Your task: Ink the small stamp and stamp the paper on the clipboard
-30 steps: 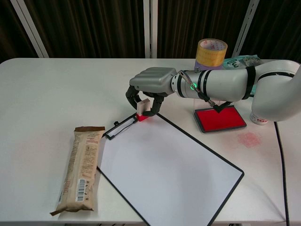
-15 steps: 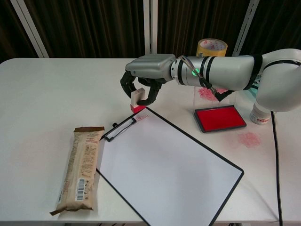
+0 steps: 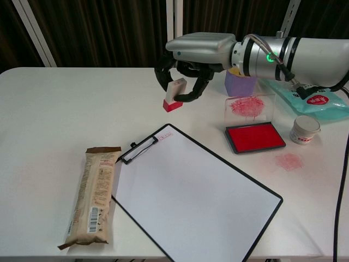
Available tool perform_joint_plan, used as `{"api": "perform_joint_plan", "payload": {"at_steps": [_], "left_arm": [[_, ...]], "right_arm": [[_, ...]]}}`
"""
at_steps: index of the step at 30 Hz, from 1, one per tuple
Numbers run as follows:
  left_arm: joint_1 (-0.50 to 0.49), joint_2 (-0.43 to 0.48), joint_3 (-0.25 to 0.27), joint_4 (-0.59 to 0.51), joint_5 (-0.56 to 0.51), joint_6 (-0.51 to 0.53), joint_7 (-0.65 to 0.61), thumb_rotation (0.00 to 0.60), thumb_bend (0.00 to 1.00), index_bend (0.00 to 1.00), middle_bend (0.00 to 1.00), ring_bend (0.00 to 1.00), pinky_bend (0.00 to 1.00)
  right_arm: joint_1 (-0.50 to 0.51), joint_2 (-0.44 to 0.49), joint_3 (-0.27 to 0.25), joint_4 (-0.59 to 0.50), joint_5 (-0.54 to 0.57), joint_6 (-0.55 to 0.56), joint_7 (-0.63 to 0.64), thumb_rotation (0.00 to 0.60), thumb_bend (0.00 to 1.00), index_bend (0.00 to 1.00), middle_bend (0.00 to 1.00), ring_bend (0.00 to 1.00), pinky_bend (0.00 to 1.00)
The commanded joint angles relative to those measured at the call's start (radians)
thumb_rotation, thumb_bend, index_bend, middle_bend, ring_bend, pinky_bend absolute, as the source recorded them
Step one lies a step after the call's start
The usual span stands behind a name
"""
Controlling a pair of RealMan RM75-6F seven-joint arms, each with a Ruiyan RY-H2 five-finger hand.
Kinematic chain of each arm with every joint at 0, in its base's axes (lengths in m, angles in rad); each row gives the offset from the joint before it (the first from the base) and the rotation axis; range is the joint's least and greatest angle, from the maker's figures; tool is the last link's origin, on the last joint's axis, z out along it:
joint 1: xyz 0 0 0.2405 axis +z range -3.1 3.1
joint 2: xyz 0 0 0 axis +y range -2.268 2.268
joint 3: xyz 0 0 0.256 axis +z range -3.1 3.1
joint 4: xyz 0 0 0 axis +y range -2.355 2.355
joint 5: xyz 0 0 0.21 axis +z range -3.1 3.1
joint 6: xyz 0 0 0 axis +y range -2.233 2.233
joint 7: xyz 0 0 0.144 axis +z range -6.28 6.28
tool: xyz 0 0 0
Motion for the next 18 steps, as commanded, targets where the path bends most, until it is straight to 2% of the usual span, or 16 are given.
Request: {"api": "perform_joint_plan", "payload": {"at_steps": [1, 4, 8, 11, 18], "left_arm": [[-0.001, -0.003, 0.002, -0.004, 0.003, -0.001, 0.004, 0.600, 0.00, 0.07, 0.11, 0.10, 0.18], [-0.003, -0.008, 0.004, -0.008, 0.010, -0.001, 0.010, 0.600, 0.00, 0.07, 0.11, 0.10, 0.18], [-0.007, -0.013, 0.005, -0.012, 0.016, -0.005, 0.016, 0.600, 0.00, 0.07, 0.11, 0.10, 0.18], [-0.012, -0.015, 0.006, -0.016, 0.022, -0.007, 0.022, 0.600, 0.00, 0.07, 0.11, 0.10, 0.18], [-0.017, -0.020, 0.010, -0.021, 0.031, -0.011, 0.031, 0.600, 0.00, 0.07, 0.11, 0.10, 0.18]], "right_arm": [[-0.078, 0.124, -0.027, -0.145, 0.028, 0.026, -0.095, 0.600, 0.50, 1.00, 0.89, 0.83, 0.94], [-0.139, 0.211, -0.067, -0.238, 0.044, 0.032, -0.152, 0.600, 0.50, 1.00, 0.89, 0.83, 0.94], [-0.203, 0.279, -0.110, -0.303, 0.071, 0.019, -0.215, 0.600, 0.50, 1.00, 0.89, 0.83, 0.94], [-0.252, 0.294, -0.132, -0.313, 0.086, 0.022, -0.253, 0.600, 0.51, 1.00, 0.89, 0.83, 0.94], [-0.347, 0.268, -0.164, -0.283, 0.086, 0.042, -0.242, 0.600, 0.51, 1.00, 0.89, 0.83, 0.94]]}}
